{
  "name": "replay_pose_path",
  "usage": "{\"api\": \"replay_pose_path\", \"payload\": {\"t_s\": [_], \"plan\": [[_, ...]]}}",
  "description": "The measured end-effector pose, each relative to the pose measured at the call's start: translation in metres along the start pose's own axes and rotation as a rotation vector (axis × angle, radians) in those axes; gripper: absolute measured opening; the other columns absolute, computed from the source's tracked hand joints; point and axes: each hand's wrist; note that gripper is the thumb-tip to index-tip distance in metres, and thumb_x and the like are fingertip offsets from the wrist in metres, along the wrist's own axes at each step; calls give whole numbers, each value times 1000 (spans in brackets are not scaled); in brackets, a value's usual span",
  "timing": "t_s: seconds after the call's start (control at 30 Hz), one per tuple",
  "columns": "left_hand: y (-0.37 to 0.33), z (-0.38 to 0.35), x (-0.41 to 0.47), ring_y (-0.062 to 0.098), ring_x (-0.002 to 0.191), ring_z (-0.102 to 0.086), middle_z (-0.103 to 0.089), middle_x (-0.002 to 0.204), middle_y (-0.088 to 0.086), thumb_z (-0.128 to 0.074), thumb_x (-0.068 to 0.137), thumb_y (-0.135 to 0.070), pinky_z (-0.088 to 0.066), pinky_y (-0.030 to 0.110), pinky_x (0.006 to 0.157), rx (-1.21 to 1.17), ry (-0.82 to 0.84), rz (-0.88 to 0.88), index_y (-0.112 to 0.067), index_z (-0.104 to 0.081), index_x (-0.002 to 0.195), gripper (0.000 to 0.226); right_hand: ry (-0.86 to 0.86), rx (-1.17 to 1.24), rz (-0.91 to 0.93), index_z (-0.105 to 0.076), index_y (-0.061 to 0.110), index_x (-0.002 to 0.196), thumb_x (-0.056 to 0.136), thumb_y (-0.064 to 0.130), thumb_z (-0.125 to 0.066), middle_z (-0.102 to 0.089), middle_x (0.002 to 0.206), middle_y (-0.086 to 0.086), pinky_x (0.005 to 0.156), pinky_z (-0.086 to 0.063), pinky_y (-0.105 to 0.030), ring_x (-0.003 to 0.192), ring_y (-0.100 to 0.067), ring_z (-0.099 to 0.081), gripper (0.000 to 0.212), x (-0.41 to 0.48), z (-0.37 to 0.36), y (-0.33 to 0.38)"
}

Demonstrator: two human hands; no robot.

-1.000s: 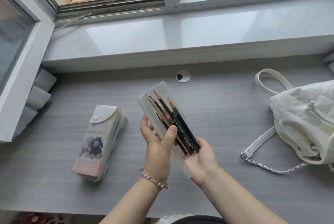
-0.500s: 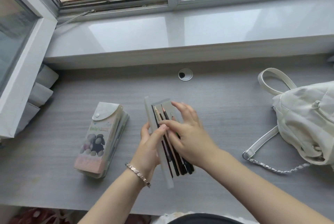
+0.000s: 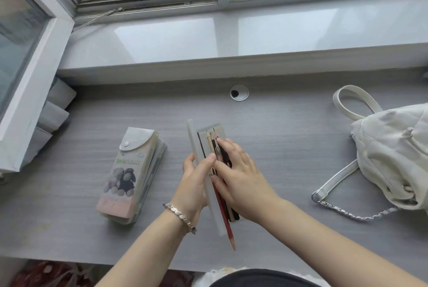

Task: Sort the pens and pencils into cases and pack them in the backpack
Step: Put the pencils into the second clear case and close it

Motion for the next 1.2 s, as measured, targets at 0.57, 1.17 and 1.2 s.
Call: {"api": "replay_pose_path", "payload": {"t_s": [0.57,1.17,1.2], "plan": [[-9,3,11,34,101,-66,-60,123,18,-65,59,-54,-56,54,72,28,-62,154,-20,-31,140,94,233,93,412,-60,28,117,73,67,-55,-46,141,3,115,-15,-35,140,-13,-25,59,-41,20,-29],[15,-24,-3,22,134,-29,-20,144,5,-74,67,-42,-27,26,104,888,-250,-108,-22,7,146,115,326,1447,-855,-63,11,85,86,43,-50,-63,72,-4,57,-50,-19,57,-10,-61,34,-18,27,-19],[20,-25,-4,23,135,-26,-19,143,6,-74,67,-42,-26,28,107,1017,-227,-107,-21,14,145,119,304,1378,-832,-63,9,73,86,35,-59,-56,68,-7,54,-46,-18,53,-11,-54,29,-17,25,-17]]}}
Point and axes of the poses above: each hand's wrist, its own x-axis towards the middle knuckle, its own z-axis out of the back of the hand, y = z × x
